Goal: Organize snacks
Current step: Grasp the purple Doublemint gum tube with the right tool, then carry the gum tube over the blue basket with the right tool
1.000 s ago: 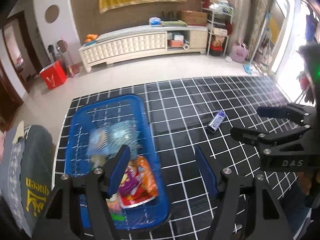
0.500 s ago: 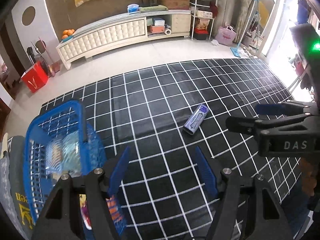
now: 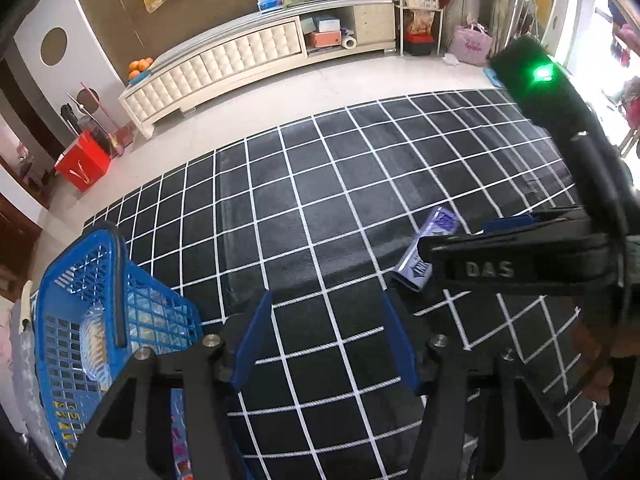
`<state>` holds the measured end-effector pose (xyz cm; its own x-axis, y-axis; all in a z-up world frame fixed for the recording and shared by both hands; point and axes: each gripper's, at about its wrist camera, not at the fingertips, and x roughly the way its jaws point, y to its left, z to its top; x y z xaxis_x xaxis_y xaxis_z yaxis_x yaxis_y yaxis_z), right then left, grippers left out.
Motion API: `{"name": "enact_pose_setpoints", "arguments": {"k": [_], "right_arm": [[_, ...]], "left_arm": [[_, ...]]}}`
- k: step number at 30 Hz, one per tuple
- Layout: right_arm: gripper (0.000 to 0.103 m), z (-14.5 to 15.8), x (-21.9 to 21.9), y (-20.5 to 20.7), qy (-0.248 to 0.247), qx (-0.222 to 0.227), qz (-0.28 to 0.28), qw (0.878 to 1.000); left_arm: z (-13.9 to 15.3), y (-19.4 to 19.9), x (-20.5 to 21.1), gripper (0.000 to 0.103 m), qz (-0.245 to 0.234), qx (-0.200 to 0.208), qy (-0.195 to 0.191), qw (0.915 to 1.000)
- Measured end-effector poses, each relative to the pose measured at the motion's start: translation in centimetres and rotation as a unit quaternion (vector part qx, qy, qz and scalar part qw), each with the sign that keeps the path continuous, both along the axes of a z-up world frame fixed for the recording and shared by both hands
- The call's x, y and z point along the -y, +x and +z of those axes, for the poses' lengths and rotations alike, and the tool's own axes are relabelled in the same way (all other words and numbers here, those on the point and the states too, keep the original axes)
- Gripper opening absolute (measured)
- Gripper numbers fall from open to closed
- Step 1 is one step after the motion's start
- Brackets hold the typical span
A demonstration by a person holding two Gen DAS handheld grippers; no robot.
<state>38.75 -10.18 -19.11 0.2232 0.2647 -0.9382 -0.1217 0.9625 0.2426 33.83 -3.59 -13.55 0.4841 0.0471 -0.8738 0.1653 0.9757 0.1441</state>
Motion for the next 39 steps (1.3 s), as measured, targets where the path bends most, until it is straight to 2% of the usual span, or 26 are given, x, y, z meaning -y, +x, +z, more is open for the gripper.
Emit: {"name": "enact_pose_setpoints", "arguments": {"k": [4, 6, 14, 19, 23, 25, 28, 34, 39], "right_arm": [[0.068, -1.8, 0.4, 1.1, 0.014, -0.026, -0.008, 1.0], [0.063, -1.3, 0.3, 1.3, 0.008, -0.01, -0.006, 1.0], [0.061, -0.9, -0.5, 0.4, -0.023, 0.006, 0.028, 0.999], [0.057, -0.7, -2.1, -1.3, -0.055, 0.02, 0.07, 0.996], [0.044, -0.7, -3.7, -3.7, -0.099, 0.044, 0.117, 0.987], [0.04, -0.6, -4.0, -5.1, -0.103, 0.05, 0.137, 0.984], [0.037, -0.3, -3.3, -6.5, -0.089, 0.044, 0.134, 0.986], [0.036, 2.5, -1.3, -9.7, -0.07, 0.064, 0.126, 0.987], [0.036, 5.7, -2.8, -11.6, -0.062, 0.091, 0.126, 0.986]], "left_arm": [[-1.3, 1.1, -0.5, 0.05, 0.012, -0.014, 0.0, 0.9998], [-1.6, 1.3, -0.9, 0.048, 0.016, -0.018, 0.0, 0.9997], [-1.9, 1.0, -1.9, 0.048, 0.021, -0.023, -0.007, 0.9995], [-1.9, 0.6, -1.8, 0.048, 0.021, -0.031, -0.022, 0.9991], [-2.1, 0.2, -1.5, 0.048, 0.018, -0.032, -0.007, 0.9993], [-2.3, 0.0, -1.7, 0.048, 0.021, -0.038, 0.0, 0.9991], [-2.1, -0.5, -2.1, 0.048, 0.021, -0.037, -0.006, 0.9991], [-1.2, -1.5, -2.7, 0.047, 0.025, -0.03, -0.02, 0.999], [0.4, -3.0, -3.2, 0.047, 0.03, -0.013, -0.022, 0.9992]]}}
